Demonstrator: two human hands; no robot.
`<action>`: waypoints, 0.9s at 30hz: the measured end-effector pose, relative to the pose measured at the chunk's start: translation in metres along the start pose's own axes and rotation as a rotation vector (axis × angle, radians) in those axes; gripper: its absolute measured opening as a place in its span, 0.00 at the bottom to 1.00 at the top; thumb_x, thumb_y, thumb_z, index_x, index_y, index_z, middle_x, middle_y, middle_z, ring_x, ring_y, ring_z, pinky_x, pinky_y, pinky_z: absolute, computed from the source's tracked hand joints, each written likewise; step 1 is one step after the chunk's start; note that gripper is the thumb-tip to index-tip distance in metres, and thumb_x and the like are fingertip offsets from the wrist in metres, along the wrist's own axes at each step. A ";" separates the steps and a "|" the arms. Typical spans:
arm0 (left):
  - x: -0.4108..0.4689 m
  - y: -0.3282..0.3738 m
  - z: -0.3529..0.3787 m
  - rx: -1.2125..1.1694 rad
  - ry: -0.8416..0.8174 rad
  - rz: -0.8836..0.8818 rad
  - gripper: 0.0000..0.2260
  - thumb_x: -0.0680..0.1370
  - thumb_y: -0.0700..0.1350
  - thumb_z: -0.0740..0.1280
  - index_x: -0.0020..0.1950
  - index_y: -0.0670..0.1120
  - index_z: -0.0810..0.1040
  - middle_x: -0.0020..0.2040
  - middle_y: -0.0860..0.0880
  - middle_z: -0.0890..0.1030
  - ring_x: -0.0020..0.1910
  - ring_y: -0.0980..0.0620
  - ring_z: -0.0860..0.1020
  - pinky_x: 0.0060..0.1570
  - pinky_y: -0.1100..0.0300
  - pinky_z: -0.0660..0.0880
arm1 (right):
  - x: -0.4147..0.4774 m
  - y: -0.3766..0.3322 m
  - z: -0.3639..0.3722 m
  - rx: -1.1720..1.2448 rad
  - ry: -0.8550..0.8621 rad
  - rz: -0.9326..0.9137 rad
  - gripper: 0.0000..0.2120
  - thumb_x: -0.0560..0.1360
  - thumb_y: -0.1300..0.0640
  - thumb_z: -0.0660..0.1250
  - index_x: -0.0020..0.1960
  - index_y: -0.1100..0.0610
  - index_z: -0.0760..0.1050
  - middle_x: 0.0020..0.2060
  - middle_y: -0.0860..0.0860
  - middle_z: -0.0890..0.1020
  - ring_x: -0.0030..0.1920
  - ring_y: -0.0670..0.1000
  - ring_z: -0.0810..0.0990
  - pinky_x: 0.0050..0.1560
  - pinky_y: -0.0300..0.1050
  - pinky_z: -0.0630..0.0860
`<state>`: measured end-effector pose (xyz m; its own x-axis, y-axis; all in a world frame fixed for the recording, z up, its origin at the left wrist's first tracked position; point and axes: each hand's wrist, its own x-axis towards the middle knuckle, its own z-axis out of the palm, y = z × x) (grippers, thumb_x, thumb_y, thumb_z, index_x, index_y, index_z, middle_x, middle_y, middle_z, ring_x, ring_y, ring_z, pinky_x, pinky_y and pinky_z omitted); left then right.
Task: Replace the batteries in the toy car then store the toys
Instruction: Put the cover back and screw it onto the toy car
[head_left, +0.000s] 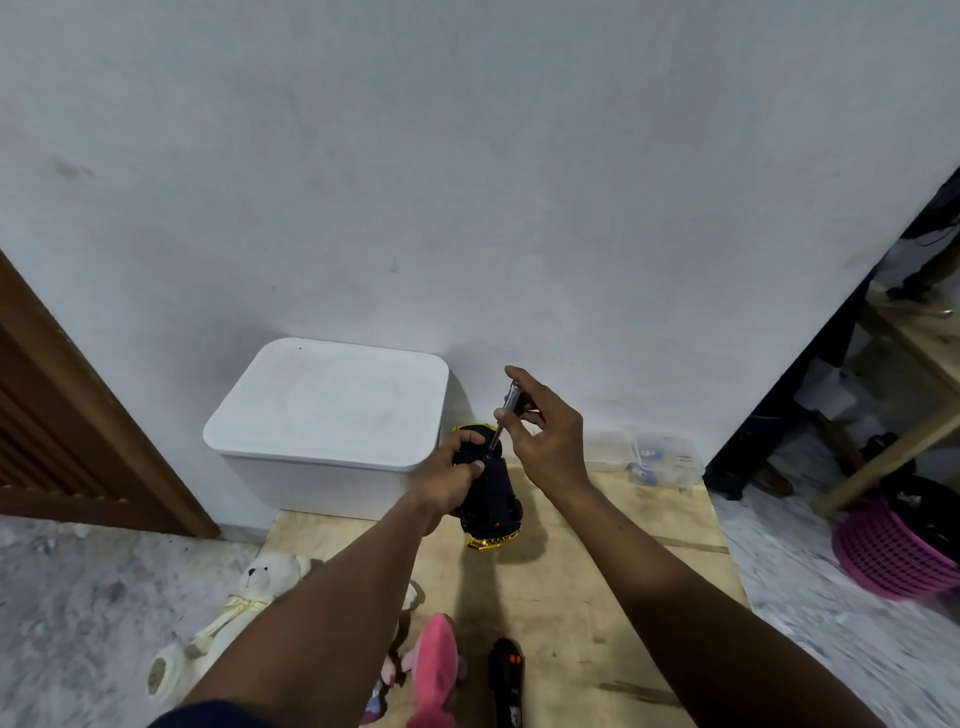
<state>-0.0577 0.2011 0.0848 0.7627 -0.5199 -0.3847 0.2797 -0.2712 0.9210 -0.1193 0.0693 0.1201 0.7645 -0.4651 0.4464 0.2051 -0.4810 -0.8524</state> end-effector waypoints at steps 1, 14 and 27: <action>0.000 0.000 0.000 0.000 -0.003 -0.001 0.14 0.81 0.37 0.60 0.61 0.54 0.73 0.58 0.48 0.78 0.51 0.48 0.79 0.50 0.44 0.80 | 0.001 0.000 0.000 0.007 -0.022 0.002 0.26 0.74 0.69 0.70 0.69 0.52 0.75 0.54 0.51 0.83 0.54 0.46 0.83 0.59 0.44 0.80; 0.000 0.000 0.004 0.005 -0.001 0.013 0.14 0.81 0.36 0.61 0.62 0.52 0.74 0.60 0.47 0.78 0.48 0.51 0.79 0.43 0.51 0.81 | 0.001 -0.001 0.001 0.034 -0.036 0.053 0.25 0.75 0.69 0.69 0.67 0.49 0.76 0.47 0.53 0.83 0.50 0.46 0.83 0.50 0.41 0.82; 0.005 0.004 0.006 -0.013 -0.021 0.003 0.14 0.81 0.37 0.60 0.62 0.53 0.74 0.59 0.48 0.79 0.50 0.51 0.79 0.47 0.48 0.81 | 0.005 0.006 -0.005 0.030 -0.046 0.059 0.30 0.75 0.70 0.68 0.70 0.46 0.72 0.51 0.49 0.83 0.53 0.45 0.83 0.57 0.38 0.79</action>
<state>-0.0562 0.1920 0.0861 0.7508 -0.5378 -0.3835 0.2852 -0.2597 0.9226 -0.1172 0.0607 0.1186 0.8026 -0.4572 0.3832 0.1771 -0.4308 -0.8849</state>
